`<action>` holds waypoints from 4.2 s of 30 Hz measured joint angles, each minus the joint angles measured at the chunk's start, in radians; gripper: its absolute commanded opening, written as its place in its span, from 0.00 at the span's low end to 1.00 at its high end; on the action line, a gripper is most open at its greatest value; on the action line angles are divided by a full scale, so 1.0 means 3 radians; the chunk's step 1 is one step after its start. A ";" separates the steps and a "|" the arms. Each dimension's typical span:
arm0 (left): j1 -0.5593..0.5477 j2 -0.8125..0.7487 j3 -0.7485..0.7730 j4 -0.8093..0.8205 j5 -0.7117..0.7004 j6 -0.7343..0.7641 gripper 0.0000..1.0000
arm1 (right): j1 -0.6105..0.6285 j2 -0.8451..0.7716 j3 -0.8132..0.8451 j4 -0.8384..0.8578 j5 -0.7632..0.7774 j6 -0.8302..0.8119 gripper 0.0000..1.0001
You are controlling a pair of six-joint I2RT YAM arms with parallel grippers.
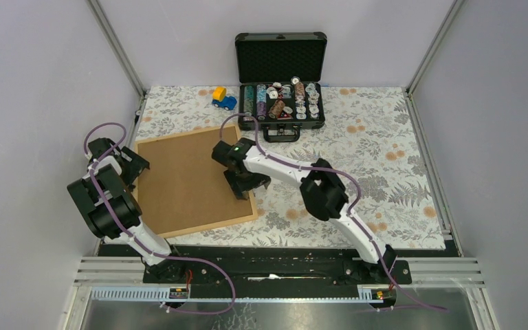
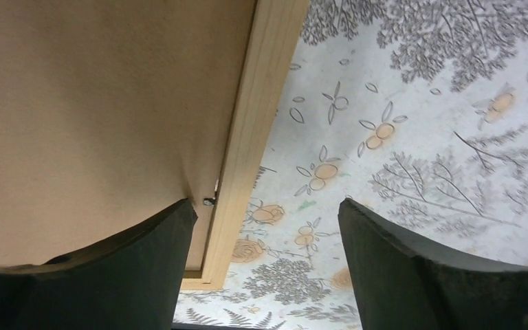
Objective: Put the photo into the frame
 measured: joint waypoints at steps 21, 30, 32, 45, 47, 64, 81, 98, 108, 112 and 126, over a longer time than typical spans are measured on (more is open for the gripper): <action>0.0000 -0.0009 -0.0014 0.0023 0.0023 0.0001 0.98 | -0.0841 0.0009 0.0220 0.1029 -0.0952 -0.0239 0.46; 0.0000 -0.0011 -0.0020 0.0031 0.0031 0.0001 0.98 | -0.0856 0.0197 0.0182 0.1129 -0.1280 -0.0233 0.35; 0.0000 -0.0013 -0.0022 0.0032 0.0034 0.0001 0.98 | -0.0860 0.0196 0.0173 0.1144 -0.1303 -0.0225 0.34; 0.0000 -0.0022 -0.0039 0.0057 0.0042 0.0001 0.99 | -0.0862 0.0393 0.0446 0.1072 -0.1362 -0.0113 0.33; 0.0000 -0.0022 -0.0041 0.0058 0.0043 0.0001 0.98 | -0.0862 0.0434 0.0519 0.1011 -0.1359 -0.0071 0.33; 0.0000 -0.0020 -0.0042 0.0062 0.0046 0.0001 0.98 | -0.0699 0.0697 0.1081 0.0613 -0.0969 -0.0027 0.57; -0.0001 -0.0020 -0.0042 0.0062 0.0046 0.0001 0.99 | -0.1048 0.0336 0.0524 0.0757 -0.1218 -0.0020 0.36; -0.0126 -0.0039 -0.0114 0.0206 0.0112 0.0000 0.98 | -0.0938 0.0370 0.0596 0.0717 -0.1253 -0.0050 0.41; -0.0137 -0.0212 -0.0340 0.0421 0.0134 0.0001 0.99 | -0.0913 0.0440 0.0628 0.0792 -0.1189 -0.0145 0.41; -0.0277 -0.0361 -0.0378 0.0167 -0.0069 0.0008 0.98 | -0.0852 0.0366 0.0449 0.0916 -0.1053 -0.0163 0.24; -0.1923 -0.1160 -0.0437 -0.1019 -0.1326 -0.0006 0.98 | -0.1013 -0.0617 -0.1311 0.1977 -0.0518 -0.0264 0.07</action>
